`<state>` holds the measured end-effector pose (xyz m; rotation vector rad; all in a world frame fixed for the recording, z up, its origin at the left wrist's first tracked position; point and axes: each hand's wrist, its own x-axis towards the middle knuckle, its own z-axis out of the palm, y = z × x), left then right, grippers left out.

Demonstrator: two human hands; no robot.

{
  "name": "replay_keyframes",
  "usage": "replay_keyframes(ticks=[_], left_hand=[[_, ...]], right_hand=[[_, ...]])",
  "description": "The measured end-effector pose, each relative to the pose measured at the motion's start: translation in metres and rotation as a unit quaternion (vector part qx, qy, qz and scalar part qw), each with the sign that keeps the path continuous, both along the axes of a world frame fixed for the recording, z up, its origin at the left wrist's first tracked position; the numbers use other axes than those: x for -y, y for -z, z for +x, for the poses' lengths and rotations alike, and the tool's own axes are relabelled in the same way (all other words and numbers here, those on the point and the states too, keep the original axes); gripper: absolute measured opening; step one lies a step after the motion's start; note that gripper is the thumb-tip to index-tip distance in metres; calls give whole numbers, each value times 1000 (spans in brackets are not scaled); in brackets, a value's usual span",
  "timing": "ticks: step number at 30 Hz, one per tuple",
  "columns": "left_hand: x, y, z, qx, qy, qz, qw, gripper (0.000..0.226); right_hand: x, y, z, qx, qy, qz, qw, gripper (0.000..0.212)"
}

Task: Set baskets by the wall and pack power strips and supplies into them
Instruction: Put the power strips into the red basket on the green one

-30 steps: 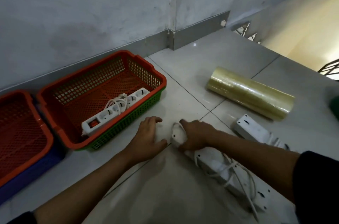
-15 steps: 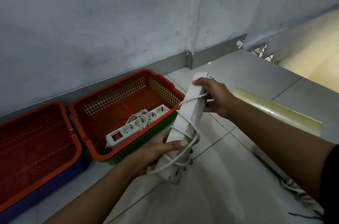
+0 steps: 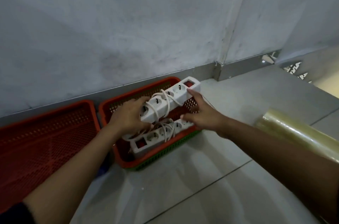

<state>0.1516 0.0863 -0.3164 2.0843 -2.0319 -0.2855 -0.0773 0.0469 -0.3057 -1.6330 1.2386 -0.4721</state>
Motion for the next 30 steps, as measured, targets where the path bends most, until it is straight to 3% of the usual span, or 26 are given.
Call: replay_keyframes(ticks=[5,8,11,17,21,24,30], left_hand=[[19,24,9,81,2,2,997,78],[23,46,8,90,-30,100,991,72],[21,65,6,105,-48,173,978,67],[17,74,-2,111,-61,169,977,66],[13,71,-10,84,-79,193,974,69],[9,63,-34,69,-70,161,982,69],[17,27,-121,64,69,61,994,67]], right_hand=[[2,25,12,-180,-135,-110,968,88],[3,39,14,-250,-187,-117,943,86],[1,53,14,-317,-212,-149,912,77],[-12,62,10,-394,-209,-217,868,56],[-19,62,2,-366,-194,-236,879,52],[-27,60,-12,-340,-166,-244,893,57],[-47,56,-86,-319,-54,-193,926,67]])
